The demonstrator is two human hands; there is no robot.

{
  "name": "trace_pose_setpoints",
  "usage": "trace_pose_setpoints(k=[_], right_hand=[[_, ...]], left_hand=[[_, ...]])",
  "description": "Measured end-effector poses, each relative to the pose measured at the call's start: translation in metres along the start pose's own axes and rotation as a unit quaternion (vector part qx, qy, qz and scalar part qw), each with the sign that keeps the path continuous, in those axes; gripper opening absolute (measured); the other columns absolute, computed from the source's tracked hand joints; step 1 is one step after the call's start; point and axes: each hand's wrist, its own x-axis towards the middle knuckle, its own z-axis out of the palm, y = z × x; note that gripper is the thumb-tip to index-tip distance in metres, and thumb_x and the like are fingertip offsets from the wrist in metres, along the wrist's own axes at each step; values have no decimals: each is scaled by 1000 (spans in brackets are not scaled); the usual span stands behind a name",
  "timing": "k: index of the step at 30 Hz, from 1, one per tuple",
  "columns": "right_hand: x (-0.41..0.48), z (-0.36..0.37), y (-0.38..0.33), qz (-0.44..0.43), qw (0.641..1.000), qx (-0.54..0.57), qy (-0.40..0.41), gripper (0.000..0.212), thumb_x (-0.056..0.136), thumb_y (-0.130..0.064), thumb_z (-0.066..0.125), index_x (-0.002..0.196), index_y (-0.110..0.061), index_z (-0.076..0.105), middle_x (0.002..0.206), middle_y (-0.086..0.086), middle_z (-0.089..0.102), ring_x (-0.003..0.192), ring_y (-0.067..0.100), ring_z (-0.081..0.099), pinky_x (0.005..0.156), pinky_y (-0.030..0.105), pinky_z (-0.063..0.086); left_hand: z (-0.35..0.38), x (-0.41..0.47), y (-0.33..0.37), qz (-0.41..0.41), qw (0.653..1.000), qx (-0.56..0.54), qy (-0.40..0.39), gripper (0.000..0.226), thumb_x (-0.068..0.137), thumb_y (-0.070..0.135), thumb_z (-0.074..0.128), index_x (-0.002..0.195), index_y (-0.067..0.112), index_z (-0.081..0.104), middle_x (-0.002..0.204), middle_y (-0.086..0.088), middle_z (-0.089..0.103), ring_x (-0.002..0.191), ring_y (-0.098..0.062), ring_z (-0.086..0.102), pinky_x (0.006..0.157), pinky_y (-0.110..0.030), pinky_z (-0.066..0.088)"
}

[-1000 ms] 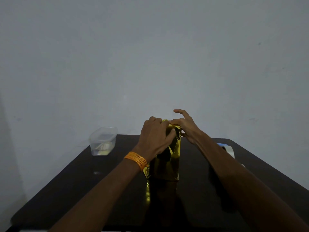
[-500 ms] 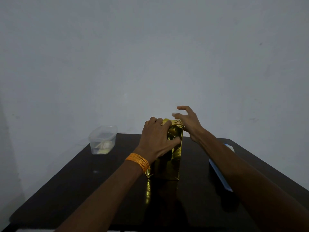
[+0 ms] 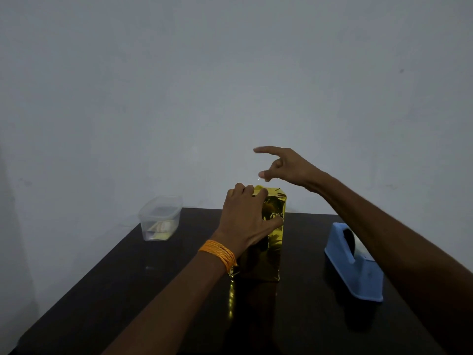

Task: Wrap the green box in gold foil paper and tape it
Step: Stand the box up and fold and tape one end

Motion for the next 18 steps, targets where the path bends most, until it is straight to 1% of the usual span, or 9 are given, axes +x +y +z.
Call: trace_pose_setpoints(k=[1,2,4,8,9,11,12,14,18], right_hand=[[2,0,-1,-1,1000,3,-21,55,88,-20,74,139,-25,54,75,-2,75,82,5,71,102,32,41],[3,1,-1,-5,999,5,-33,61,88,-20,74,143,-26,49,74,-2,75,84,7,71,107,36,38],[7,2,-3,-10,999,6,-46,65,89,-18,73,146,-27,44,75,-1,75,87,9,71,111,39,37],[10,6,-7,4,997,3,-74,66,91,-11,70,148,-25,40,78,-1,72,96,18,69,112,41,35],[10,7,-6,10,997,0,-78,65,91,-9,69,147,-23,40,79,-5,70,96,19,69,113,41,34],[11,9,-4,18,996,-6,-90,64,91,-8,68,147,-20,41,83,-14,65,90,17,69,112,40,33],[12,10,-2,22,995,-8,-95,63,91,-8,68,146,-20,41,85,-15,64,87,15,68,110,39,33],[15,11,3,30,994,-9,-101,62,91,-9,69,145,-20,42,83,-11,66,85,14,67,108,38,36],[22,12,9,42,992,-29,-112,61,90,-12,70,144,-20,43,82,-3,69,88,17,66,103,34,36]], left_hand=[[-1,0,0,0,1000,0,-2,77,78,72,36,135,22,47,127,-5,55,116,-22,42,98,-38,35],[-1,0,0,-1,1000,2,-3,78,77,73,34,135,22,47,127,-5,55,116,-22,42,99,-38,35],[-2,0,0,0,1000,5,-1,79,76,73,32,134,22,48,126,-5,55,115,-22,42,98,-38,35],[-2,-1,1,2,1000,0,3,75,80,70,39,136,20,47,124,-6,55,114,-22,42,97,-39,36],[-2,-1,1,1,1000,0,4,75,80,69,40,136,20,47,124,-6,55,114,-22,42,97,-39,36],[-2,-1,0,1,1000,-2,6,75,80,69,41,137,20,47,123,-5,55,113,-22,42,97,-38,35],[-2,-2,0,2,1000,-4,10,74,81,68,42,137,20,47,122,-5,56,112,-21,42,97,-38,35],[-2,-3,0,3,1000,-9,15,73,82,67,43,138,20,46,121,-5,56,111,-21,42,97,-37,35],[-2,-3,0,4,1000,-10,14,75,82,67,44,140,20,45,119,-5,56,111,-21,42,97,-37,35]])
